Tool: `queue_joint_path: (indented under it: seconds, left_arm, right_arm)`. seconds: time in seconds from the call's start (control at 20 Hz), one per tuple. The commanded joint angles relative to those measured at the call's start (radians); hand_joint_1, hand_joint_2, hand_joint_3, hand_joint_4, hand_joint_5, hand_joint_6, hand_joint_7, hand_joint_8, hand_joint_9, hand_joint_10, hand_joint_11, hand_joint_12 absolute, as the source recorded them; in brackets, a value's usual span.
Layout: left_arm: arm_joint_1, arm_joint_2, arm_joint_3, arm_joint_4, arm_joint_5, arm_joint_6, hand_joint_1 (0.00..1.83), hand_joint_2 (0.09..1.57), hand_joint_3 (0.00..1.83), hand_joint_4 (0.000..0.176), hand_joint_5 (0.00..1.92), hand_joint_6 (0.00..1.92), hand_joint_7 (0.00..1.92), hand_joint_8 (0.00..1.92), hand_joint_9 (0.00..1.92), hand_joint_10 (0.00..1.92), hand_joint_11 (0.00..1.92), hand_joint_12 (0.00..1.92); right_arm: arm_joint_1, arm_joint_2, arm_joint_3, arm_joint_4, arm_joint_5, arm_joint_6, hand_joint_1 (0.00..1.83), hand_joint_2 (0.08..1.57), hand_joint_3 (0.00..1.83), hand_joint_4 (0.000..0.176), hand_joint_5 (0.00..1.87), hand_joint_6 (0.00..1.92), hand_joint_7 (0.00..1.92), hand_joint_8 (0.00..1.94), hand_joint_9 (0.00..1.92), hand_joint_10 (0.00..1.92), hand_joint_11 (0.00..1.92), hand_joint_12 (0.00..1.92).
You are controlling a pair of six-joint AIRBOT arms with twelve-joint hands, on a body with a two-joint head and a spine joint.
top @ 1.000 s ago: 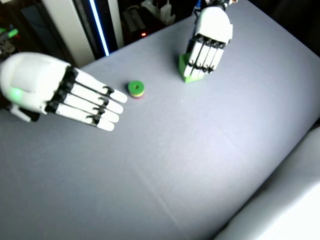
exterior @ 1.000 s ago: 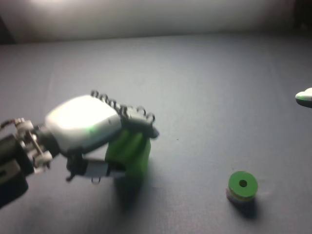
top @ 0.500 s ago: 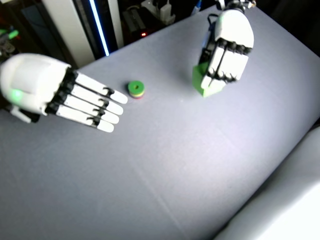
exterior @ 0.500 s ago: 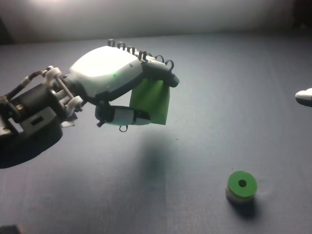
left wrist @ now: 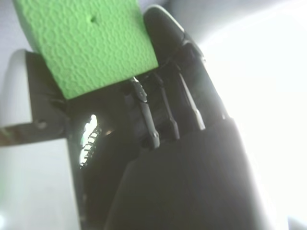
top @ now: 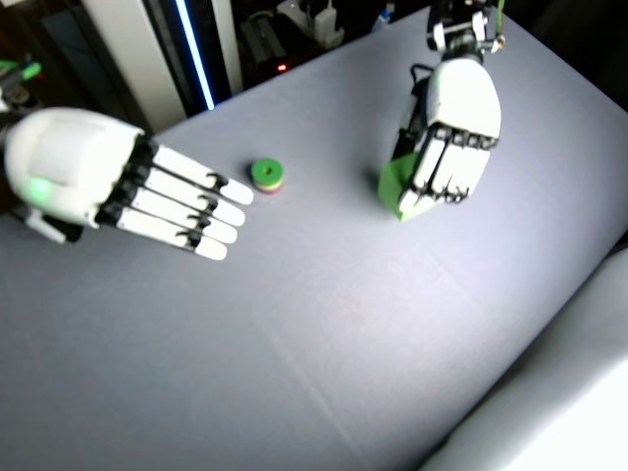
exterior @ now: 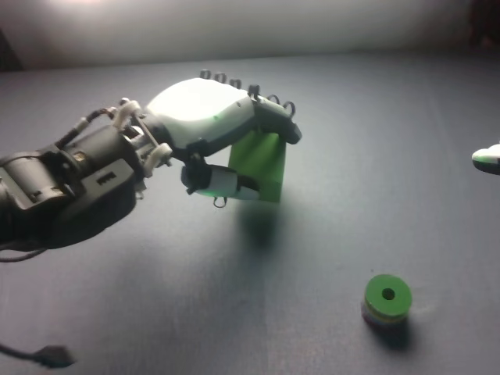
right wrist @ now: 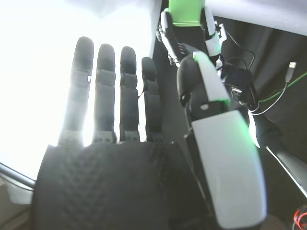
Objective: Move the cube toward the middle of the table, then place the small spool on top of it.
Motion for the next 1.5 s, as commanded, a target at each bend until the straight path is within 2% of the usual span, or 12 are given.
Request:
queue_joint_path:
  seconds: [0.0, 0.05, 0.1, 0.2, 0.35, 0.75, 1.0, 1.05, 1.15, 1.3, 1.35, 1.45]
  left_arm:
    - [-0.001, 0.002, 0.010, -0.013, -0.093, -0.005, 1.37, 1.14, 0.00, 0.000, 0.89, 0.85, 0.89, 1.18, 0.92, 1.31, 0.59, 1.30]
    - [0.001, 0.000, 0.012, -0.015, -0.091, -0.005, 1.35, 1.13, 0.00, 0.000, 0.82, 0.35, 0.92, 1.12, 0.82, 0.84, 0.56, 1.31]
    - [0.005, -0.004, 0.015, -0.018, -0.088, -0.005, 1.26, 1.05, 0.00, 0.000, 0.77, 0.10, 0.71, 0.50, 0.79, 0.62, 0.63, 1.22]
    - [0.009, -0.009, 0.022, -0.023, -0.081, -0.005, 1.16, 0.99, 0.00, 0.000, 0.65, 0.00, 0.62, 0.04, 0.75, 0.26, 0.56, 1.12]
    - [0.008, -0.013, 0.025, -0.023, -0.072, 0.000, 1.01, 0.95, 0.00, 0.104, 0.39, 0.00, 0.45, 0.00, 0.60, 0.01, 0.33, 0.98]
    - [0.024, 0.025, -0.019, -0.043, -0.132, 0.021, 0.85, 0.97, 0.00, 0.173, 0.09, 0.00, 0.11, 0.00, 0.13, 0.00, 0.00, 0.47]
    - [0.067, 0.159, -0.171, -0.110, -0.294, 0.159, 0.71, 0.97, 0.00, 0.174, 0.06, 0.00, 0.04, 0.00, 0.04, 0.00, 0.00, 0.29]
    - [0.090, 0.191, -0.200, -0.121, -0.334, 0.167, 0.66, 0.97, 0.00, 0.141, 0.06, 0.00, 0.02, 0.00, 0.01, 0.00, 0.00, 0.15]
    - [0.166, 0.290, -0.281, -0.167, -0.440, 0.206, 0.76, 0.97, 0.00, 0.152, 0.10, 0.01, 0.02, 0.00, 0.00, 0.00, 0.00, 0.01]
    - [0.263, 0.386, -0.358, -0.211, -0.561, 0.221, 0.94, 0.94, 0.00, 0.125, 0.11, 0.00, 0.03, 0.00, 0.07, 0.00, 0.02, 0.49]
    - [0.304, 0.419, -0.391, -0.234, -0.611, 0.239, 1.04, 0.94, 0.00, 0.132, 0.10, 0.00, 0.02, 0.00, 0.04, 0.00, 0.00, 0.46]
    - [0.367, 0.463, -0.444, -0.271, -0.674, 0.280, 1.02, 0.95, 0.00, 0.128, 0.10, 0.00, 0.04, 0.00, 0.03, 0.00, 0.00, 0.22]
  right_arm:
    - [0.011, -0.001, 0.006, 0.015, 0.120, 0.006, 0.80, 1.34, 0.00, 0.000, 0.47, 0.00, 0.53, 0.00, 0.50, 0.01, 0.38, 0.29]
    - [0.011, -0.001, 0.007, 0.015, 0.120, 0.006, 0.77, 1.34, 0.00, 0.000, 0.47, 0.00, 0.53, 0.00, 0.50, 0.01, 0.38, 0.29]
    - [0.011, -0.001, 0.007, 0.015, 0.120, 0.006, 0.82, 1.33, 0.00, 0.000, 0.47, 0.00, 0.53, 0.00, 0.50, 0.00, 0.37, 0.30]
    - [0.011, -0.001, 0.008, 0.014, 0.120, 0.006, 0.85, 1.33, 0.00, 0.000, 0.47, 0.00, 0.53, 0.00, 0.50, 0.00, 0.36, 0.30]
    - [0.011, -0.004, 0.009, 0.014, 0.120, 0.006, 0.86, 1.33, 0.00, 0.000, 0.47, 0.00, 0.55, 0.01, 0.52, 0.01, 0.37, 0.31]
    - [0.015, -0.004, 0.009, -0.009, 0.115, 0.022, 0.69, 1.33, 0.00, 0.000, 0.48, 0.00, 0.55, 0.00, 0.54, 0.01, 0.40, 0.33]
    - [0.108, 0.000, 0.012, -0.149, 0.007, 0.027, 0.86, 1.17, 0.02, 0.000, 0.47, 0.00, 0.53, 0.00, 0.54, 0.00, 0.30, 0.62]
    - [0.134, 0.000, 0.017, -0.186, -0.026, 0.037, 0.93, 1.11, 0.01, 0.010, 0.45, 0.00, 0.53, 0.00, 0.53, 0.00, 0.23, 0.73]
    - [0.215, 0.001, 0.033, -0.305, -0.130, 0.083, 0.95, 1.03, 0.00, 0.065, 0.40, 0.00, 0.48, 0.00, 0.53, 0.00, 0.14, 0.99]
    - [0.304, 0.001, 0.038, -0.454, -0.235, 0.134, 0.94, 0.99, 0.00, 0.058, 0.39, 0.00, 0.47, 0.00, 0.60, 0.00, 0.34, 0.89]
    - [0.349, 0.000, 0.038, -0.524, -0.285, 0.159, 0.96, 0.97, 0.00, 0.079, 0.38, 0.00, 0.45, 0.00, 0.58, 0.00, 0.36, 0.81]
    - [0.426, -0.016, 0.039, -0.656, -0.371, 0.205, 0.97, 0.94, 0.00, 0.068, 0.36, 0.00, 0.45, 0.00, 0.57, 0.00, 0.38, 0.63]
